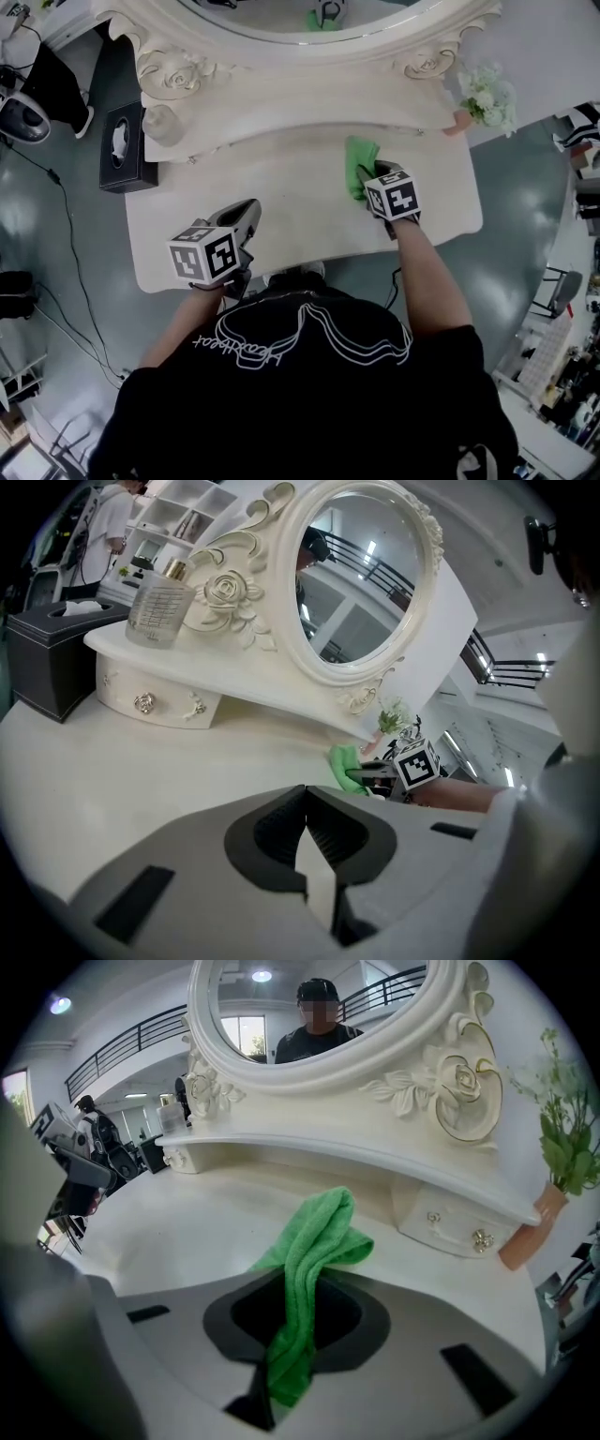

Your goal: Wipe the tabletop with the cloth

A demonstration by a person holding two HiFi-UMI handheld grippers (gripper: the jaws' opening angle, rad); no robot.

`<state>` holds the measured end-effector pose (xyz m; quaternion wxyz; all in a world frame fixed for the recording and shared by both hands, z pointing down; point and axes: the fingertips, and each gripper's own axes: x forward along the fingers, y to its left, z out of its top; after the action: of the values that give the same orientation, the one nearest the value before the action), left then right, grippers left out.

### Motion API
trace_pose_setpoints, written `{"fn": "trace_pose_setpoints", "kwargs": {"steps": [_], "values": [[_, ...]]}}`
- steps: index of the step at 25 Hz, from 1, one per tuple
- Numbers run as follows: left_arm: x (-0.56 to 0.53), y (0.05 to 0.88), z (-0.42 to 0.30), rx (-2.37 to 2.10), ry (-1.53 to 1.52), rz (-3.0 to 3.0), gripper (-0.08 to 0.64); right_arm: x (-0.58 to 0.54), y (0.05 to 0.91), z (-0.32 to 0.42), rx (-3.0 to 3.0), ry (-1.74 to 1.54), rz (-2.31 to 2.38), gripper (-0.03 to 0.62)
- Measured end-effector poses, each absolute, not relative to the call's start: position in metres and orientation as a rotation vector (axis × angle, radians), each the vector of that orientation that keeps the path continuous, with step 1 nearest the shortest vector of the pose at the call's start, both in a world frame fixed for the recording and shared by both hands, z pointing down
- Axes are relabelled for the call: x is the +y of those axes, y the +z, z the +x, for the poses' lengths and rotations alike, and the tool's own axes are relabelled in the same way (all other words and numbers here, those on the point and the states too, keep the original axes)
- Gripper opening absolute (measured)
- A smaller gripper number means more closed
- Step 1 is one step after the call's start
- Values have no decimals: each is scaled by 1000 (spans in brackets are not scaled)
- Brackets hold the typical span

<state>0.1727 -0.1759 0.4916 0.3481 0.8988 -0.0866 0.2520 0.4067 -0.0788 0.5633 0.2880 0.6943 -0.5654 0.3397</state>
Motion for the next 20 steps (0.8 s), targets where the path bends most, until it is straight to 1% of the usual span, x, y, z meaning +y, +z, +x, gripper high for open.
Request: {"fn": "trace_pose_setpoints", "kwargs": {"steps": [11,20], "values": [[-176,492,196,-267,625,2327,3,-57,564,435,-1527,952,1893,60],[-147,481,229,-326,605,2322,3,-40,564,465,-1572,935,1855,58]]}}
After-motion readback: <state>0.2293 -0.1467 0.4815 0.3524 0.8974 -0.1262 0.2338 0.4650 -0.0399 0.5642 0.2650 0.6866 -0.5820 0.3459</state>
